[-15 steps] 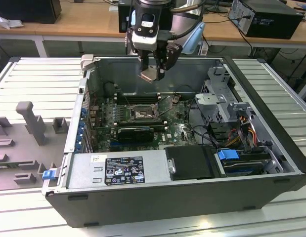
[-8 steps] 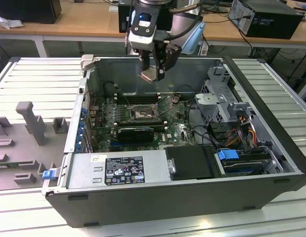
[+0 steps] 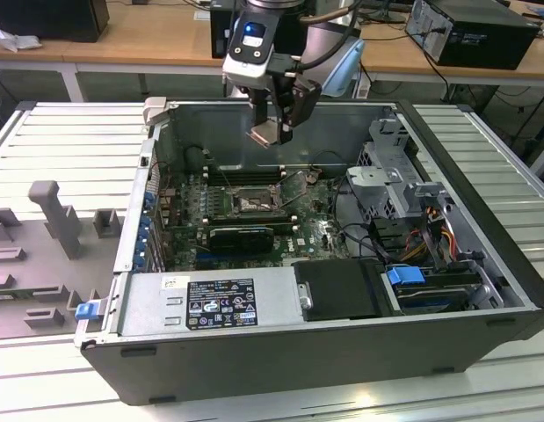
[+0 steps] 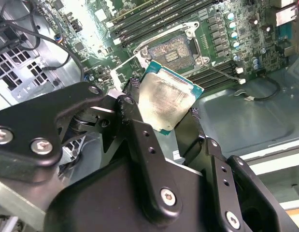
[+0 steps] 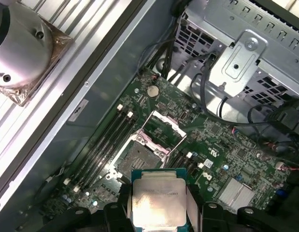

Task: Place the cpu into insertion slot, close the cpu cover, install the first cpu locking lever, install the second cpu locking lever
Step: 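Place the cpu into insertion slot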

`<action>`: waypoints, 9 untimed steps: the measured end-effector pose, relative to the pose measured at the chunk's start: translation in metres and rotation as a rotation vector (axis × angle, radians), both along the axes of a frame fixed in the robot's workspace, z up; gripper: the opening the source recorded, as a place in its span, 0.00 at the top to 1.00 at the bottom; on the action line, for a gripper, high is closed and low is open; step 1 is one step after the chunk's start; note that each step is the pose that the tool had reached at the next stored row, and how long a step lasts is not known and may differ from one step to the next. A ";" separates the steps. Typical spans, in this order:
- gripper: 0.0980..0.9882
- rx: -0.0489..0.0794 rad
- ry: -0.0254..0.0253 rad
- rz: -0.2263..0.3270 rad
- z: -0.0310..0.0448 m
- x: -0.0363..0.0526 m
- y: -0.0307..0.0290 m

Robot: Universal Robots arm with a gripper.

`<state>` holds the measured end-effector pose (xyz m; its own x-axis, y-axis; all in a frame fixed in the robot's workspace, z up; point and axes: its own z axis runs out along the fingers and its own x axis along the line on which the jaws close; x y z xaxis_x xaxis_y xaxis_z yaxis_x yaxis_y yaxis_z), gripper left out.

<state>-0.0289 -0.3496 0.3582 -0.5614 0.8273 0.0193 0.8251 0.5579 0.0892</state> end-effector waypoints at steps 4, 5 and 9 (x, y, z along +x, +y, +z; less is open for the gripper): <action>0.51 0.000 0.0000 -0.045 0.0000 0.0000 0.0000; 0.51 0.000 0.0000 -0.051 0.0000 0.0000 0.0000; 0.51 0.000 0.0000 -0.087 0.0000 0.0000 0.0000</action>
